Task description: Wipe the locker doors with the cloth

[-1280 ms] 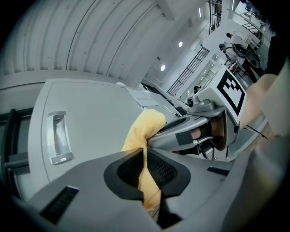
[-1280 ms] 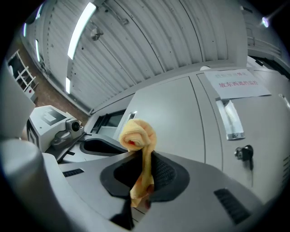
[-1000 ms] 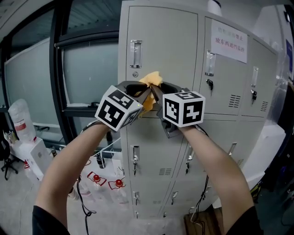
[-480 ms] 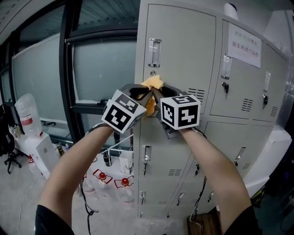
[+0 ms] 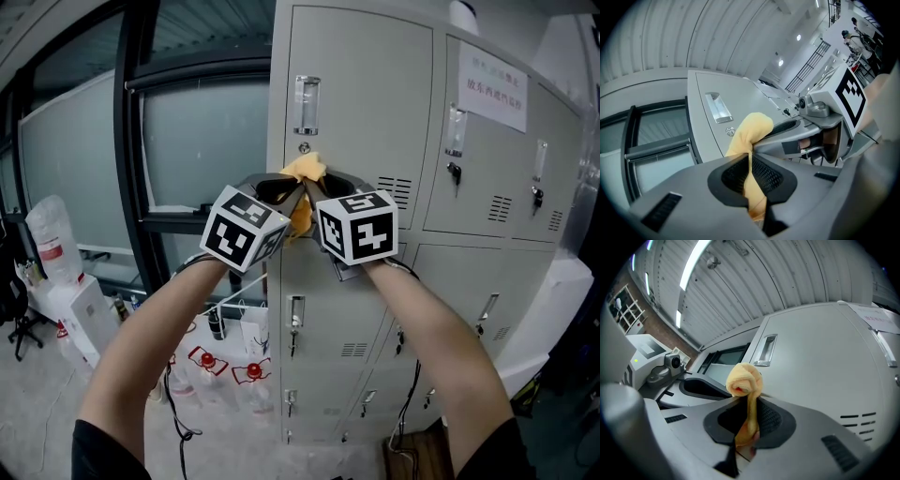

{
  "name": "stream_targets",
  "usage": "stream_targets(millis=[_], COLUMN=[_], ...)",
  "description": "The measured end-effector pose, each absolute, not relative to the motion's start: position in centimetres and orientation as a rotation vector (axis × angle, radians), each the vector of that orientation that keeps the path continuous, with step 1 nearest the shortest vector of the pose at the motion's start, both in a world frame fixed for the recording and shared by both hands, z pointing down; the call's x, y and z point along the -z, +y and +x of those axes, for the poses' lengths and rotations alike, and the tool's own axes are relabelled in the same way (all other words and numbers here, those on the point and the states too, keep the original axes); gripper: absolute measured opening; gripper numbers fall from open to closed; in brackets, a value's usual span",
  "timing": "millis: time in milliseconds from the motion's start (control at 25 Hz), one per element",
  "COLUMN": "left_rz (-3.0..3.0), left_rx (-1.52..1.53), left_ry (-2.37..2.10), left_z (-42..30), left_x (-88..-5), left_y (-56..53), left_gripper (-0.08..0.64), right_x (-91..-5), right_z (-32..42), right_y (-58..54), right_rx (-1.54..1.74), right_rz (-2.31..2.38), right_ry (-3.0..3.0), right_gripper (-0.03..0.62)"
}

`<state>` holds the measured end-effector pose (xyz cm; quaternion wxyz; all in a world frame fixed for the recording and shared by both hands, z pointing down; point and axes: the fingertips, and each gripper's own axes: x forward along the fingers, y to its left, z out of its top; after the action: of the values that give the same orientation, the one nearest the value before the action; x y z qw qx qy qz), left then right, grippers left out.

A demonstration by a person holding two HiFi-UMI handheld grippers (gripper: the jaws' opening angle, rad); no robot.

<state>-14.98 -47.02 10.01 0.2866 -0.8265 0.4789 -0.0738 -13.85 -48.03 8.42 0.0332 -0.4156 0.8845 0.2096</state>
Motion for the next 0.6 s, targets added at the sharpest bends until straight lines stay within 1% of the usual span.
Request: stream_targets(millis=[280,600], left_rz=[-2.211,-2.222], left_rx=[0.204,0.218], left_ry=[1.275,1.243], left_z=[-13.9,-10.9], left_x=[-10.2,-10.2], left_y=[-47.1,-47.4], left_gripper=[0.035,0.035], right_x=[-8.6,-8.6], right_z=[-12.8,-9.8], right_y=[-48.1,-48.4], right_rx=[-0.654,-0.655], right_rz=[-1.301,-1.34], right_ry=[2.723,2.713], right_gripper=[0.067,0.067])
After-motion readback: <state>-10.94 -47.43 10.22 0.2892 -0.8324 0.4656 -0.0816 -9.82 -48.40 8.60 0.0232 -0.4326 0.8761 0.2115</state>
